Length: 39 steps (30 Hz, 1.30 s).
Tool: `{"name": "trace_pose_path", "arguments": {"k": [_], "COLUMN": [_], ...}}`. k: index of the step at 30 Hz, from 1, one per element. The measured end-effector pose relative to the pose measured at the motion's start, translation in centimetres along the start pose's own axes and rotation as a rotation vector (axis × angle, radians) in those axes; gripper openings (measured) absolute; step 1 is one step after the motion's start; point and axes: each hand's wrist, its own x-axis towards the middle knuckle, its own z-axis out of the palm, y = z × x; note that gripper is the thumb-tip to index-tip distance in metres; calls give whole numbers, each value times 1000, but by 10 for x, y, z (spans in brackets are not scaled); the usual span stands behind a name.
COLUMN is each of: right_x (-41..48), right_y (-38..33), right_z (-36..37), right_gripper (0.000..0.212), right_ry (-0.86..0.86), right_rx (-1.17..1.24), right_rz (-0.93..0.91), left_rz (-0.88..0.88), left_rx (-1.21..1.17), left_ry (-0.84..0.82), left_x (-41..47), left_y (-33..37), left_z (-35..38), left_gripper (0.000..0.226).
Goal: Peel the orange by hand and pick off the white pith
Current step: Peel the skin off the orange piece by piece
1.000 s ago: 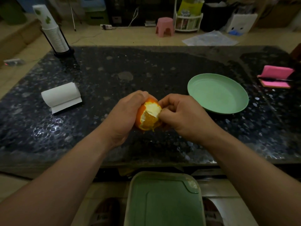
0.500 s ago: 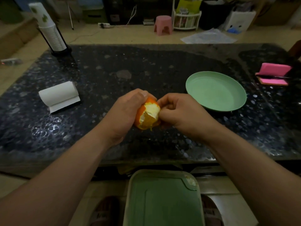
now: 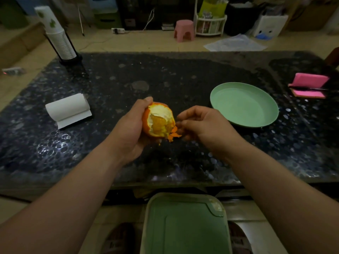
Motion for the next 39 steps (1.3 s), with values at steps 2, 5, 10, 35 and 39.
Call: {"name": "trace_pose_path", "arguments": {"k": [2,5,10,35,39], "right_x": [7,8,-1,-11,-12], "right_y": [5,2,-6,-8,-8], "right_z": [2,7,7,14,11], "right_gripper": [14,17,34,13,16], "right_ry": [54,31,-123,-93,-114], "right_rx": [-212,-292,-129,-204,-175], "right_rz": [-33,-27,17,-98,-123], "left_rz": [-26,-36,-44,193,117], "left_rx": [-31,-70,-83,92,-16], "left_ry": [46,91,117,76,65], "left_x": [1,5,10,0,-3], "left_y": [-3,-7,-7,-5,-5], "left_z": [1,1,-5,8,8], "left_gripper": [54,51,47,44,48]}}
